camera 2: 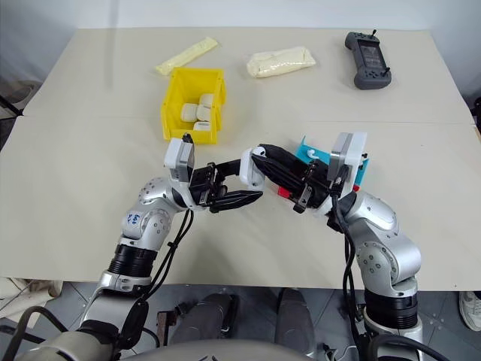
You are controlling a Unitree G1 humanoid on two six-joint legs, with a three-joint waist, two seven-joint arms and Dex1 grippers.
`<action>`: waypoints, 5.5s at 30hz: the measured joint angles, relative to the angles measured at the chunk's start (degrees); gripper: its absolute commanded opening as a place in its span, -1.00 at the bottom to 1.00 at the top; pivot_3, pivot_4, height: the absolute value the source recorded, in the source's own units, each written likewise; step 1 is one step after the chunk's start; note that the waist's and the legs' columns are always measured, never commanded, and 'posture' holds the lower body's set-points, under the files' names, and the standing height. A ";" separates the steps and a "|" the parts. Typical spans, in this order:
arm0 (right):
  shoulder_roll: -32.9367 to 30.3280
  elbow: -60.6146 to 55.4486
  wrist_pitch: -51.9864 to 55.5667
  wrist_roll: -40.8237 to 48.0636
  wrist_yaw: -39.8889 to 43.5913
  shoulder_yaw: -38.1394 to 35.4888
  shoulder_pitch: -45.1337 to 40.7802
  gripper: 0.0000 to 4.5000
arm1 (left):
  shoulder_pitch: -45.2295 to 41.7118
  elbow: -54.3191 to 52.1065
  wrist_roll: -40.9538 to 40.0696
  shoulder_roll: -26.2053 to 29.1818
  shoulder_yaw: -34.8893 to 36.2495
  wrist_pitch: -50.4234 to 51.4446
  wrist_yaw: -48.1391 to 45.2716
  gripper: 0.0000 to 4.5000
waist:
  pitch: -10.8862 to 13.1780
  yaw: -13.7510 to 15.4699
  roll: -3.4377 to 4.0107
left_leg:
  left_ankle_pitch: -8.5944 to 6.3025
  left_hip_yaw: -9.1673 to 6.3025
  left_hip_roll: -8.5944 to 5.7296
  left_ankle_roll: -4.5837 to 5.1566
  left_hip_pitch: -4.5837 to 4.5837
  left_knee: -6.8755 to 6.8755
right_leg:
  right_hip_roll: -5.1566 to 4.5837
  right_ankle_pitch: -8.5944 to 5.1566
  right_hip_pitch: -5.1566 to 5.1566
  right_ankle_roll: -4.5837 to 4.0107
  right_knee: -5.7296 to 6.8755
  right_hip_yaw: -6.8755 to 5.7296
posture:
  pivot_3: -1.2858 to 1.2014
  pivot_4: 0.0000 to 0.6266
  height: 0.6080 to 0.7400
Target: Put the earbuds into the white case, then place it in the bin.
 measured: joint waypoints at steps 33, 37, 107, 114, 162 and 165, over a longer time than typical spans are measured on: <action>-11.63 4.87 -1.30 1.81 6.82 -0.83 -1.23 0.98 | 0.22 0.06 -0.01 -2.96 1.78 -1.37 2.54 0.26 | 0.00 0.34 -0.01 | 0.00 -0.01 -0.03 0.01 -0.02 0.02 | -0.02 0.00 0.02 0.00 -0.07 -0.01 | 0.03 -0.52 1.00; -15.40 5.15 -1.74 1.51 6.81 -6.97 3.37 0.98 | 0.32 0.07 -0.02 -2.49 1.96 -1.86 2.16 0.26 | 0.01 0.31 -0.01 | 0.00 0.01 -0.02 0.01 -0.03 0.01 | -0.02 0.00 0.03 0.00 -0.08 -0.02 | 0.03 -0.52 1.00; -23.59 91.85 -30.60 -59.75 31.69 26.17 -54.02 0.00 | 6.01 -4.72 0.35 -2.13 1.02 -5.94 5.48 0.26 | 0.01 -1.35 0.10 | 0.00 0.23 0.07 0.01 -0.06 -0.02 | -0.02 0.08 -0.06 0.03 -0.13 -0.05 | 0.03 -0.52 1.00; -23.19 92.51 -31.64 -60.32 31.73 26.01 -54.18 -0.37 | 6.00 -5.53 0.35 -2.11 1.02 -5.93 5.76 0.26 | 0.01 -1.42 0.10 | 0.00 0.23 0.06 0.01 -0.04 -0.01 | -0.02 0.08 -0.03 0.03 -0.13 -0.05 | 0.03 -0.52 1.00; -1.17 2.93 37.25 28.79 -5.77 -15.35 -8.57 -0.77 | 2.38 -3.13 -0.13 -1.81 1.16 -1.18 5.18 0.26 | 0.01 0.04 0.11 | -0.04 0.06 0.03 -0.01 -0.13 0.27 | -0.02 0.09 -0.03 0.00 0.06 -0.08 | 0.03 -0.52 1.00; -1.48 2.75 36.16 29.20 -7.05 -13.77 -7.58 -0.77 | 2.08 -3.13 -0.13 -1.84 1.18 -0.98 5.17 0.26 | 0.01 0.03 0.11 | -0.04 0.06 0.03 -0.01 -0.13 0.26 | -0.02 0.09 -0.03 0.00 0.06 -0.08 | 0.03 -0.52 1.00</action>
